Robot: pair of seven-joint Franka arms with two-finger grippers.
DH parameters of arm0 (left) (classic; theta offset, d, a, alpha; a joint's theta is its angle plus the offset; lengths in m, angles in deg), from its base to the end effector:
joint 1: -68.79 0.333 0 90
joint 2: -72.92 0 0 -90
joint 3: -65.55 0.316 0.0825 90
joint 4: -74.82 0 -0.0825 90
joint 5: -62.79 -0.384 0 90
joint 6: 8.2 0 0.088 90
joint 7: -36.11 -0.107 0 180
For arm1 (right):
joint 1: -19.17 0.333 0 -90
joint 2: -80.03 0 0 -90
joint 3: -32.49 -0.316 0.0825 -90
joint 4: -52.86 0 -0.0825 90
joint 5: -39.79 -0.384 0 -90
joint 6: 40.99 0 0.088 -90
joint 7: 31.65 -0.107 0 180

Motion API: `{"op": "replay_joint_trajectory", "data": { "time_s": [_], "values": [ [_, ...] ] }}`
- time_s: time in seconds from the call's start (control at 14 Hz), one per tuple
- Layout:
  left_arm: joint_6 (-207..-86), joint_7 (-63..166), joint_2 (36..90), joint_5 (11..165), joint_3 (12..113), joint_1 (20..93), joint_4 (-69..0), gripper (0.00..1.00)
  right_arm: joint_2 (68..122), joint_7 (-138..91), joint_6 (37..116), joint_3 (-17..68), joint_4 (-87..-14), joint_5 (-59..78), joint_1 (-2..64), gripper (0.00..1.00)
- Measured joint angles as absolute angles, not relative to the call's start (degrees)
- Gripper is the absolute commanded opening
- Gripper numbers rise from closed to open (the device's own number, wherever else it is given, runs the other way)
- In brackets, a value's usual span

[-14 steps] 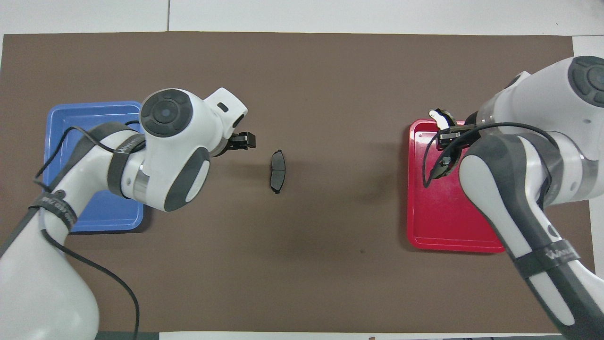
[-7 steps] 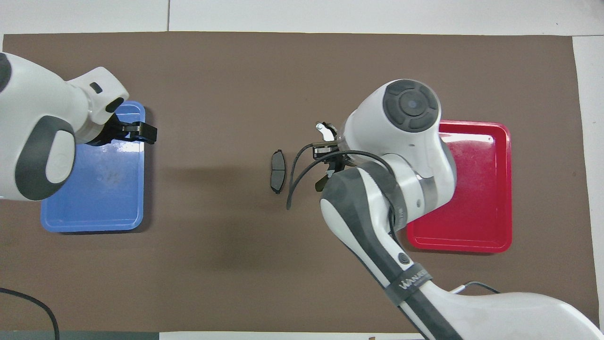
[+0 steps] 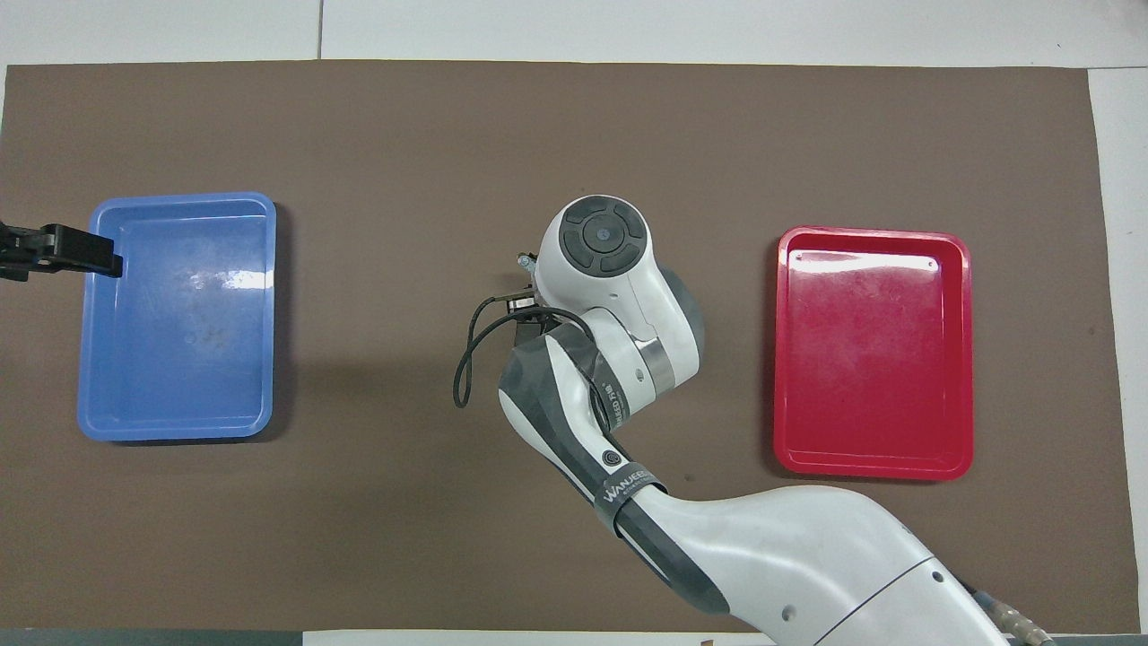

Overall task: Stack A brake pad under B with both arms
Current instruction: 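Lower the curved pad onto the small pad and open the right gripper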

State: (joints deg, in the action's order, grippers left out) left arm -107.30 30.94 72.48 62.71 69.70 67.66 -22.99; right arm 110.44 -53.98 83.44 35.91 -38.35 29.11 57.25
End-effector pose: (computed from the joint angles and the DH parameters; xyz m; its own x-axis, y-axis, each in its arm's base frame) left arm 0.5656 0.0298 0.5692 0.9992 -0.0378 0.0146 -0.0377 -0.9993 -0.0033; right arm 0.5642 0.4056 0.3310 0.9924 0.1227 -0.0074 0.1206 -0.9834 -0.1355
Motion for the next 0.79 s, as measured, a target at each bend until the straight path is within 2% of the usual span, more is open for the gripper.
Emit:
{"op": "replay_joint_trajectory", "data": {
  "time_s": [0.29,0.79],
  "values": [
    [-101.6,30.9,72.4,62.7,69.7,69.3,-18.9,1.0,110.8,-54.0,87.4,35.5,-39.6,29.0,58.8,0.05],
    [-100.4,30.9,72.2,62.7,69.7,71.5,-18.9,1.0,110.9,-54.0,90.2,35.5,-42.3,29.0,58.8,0.08]
  ]
}}
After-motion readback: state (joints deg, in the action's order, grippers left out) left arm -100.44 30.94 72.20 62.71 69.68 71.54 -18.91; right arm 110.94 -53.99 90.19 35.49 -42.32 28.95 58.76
